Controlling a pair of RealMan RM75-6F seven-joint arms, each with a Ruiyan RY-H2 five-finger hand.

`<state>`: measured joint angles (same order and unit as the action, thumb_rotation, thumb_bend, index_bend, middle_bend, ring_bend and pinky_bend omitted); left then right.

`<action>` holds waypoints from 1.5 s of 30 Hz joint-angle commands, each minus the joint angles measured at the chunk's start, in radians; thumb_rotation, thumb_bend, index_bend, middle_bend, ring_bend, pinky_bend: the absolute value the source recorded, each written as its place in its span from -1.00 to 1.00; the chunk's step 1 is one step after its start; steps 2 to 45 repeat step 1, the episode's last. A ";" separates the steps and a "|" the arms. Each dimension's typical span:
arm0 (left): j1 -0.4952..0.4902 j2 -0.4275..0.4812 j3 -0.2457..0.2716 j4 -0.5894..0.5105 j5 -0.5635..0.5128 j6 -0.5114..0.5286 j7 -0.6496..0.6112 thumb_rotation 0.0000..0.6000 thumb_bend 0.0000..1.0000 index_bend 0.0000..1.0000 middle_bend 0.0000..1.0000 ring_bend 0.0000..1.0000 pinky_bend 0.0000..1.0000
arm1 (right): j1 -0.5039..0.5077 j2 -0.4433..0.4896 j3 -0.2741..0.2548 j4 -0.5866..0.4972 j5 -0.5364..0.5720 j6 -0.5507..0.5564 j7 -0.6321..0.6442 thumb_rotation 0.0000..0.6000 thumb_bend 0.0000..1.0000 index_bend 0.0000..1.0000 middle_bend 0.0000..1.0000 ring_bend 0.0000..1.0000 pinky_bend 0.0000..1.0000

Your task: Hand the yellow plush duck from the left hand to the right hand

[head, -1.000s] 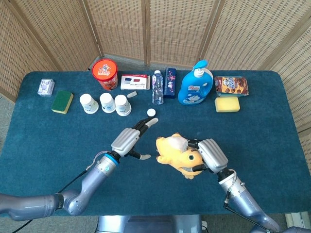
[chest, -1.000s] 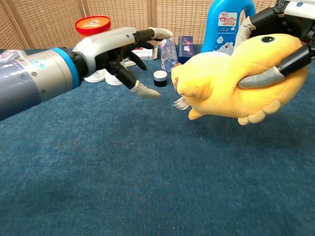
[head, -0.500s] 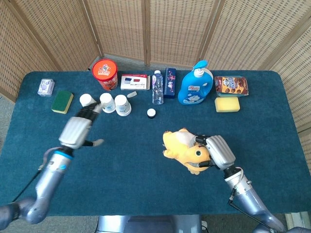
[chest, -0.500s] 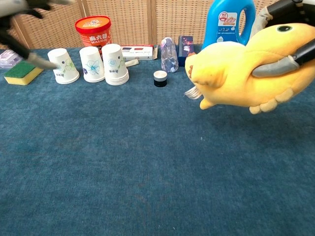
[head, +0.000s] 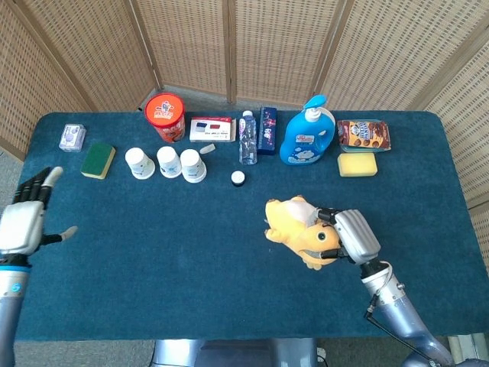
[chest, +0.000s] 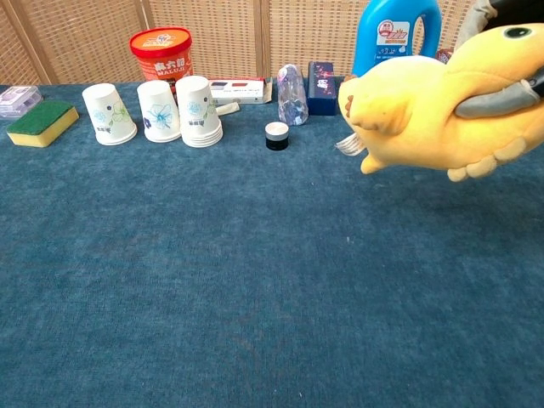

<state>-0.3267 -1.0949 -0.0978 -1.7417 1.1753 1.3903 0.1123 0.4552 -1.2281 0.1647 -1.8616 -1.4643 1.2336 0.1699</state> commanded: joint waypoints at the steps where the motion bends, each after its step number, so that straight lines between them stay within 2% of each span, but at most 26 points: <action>1: 0.025 0.011 0.007 0.029 -0.002 0.011 -0.029 1.00 -1.00 -1.00 -1.00 -1.00 -0.89 | -0.002 0.003 0.002 -0.001 0.001 0.003 0.004 1.00 -0.16 0.36 0.46 0.31 0.65; 45: 0.025 0.011 0.007 0.029 -0.002 0.011 -0.029 1.00 -1.00 -1.00 -1.00 -1.00 -0.89 | -0.002 0.003 0.002 -0.001 0.001 0.003 0.004 1.00 -0.16 0.36 0.46 0.31 0.65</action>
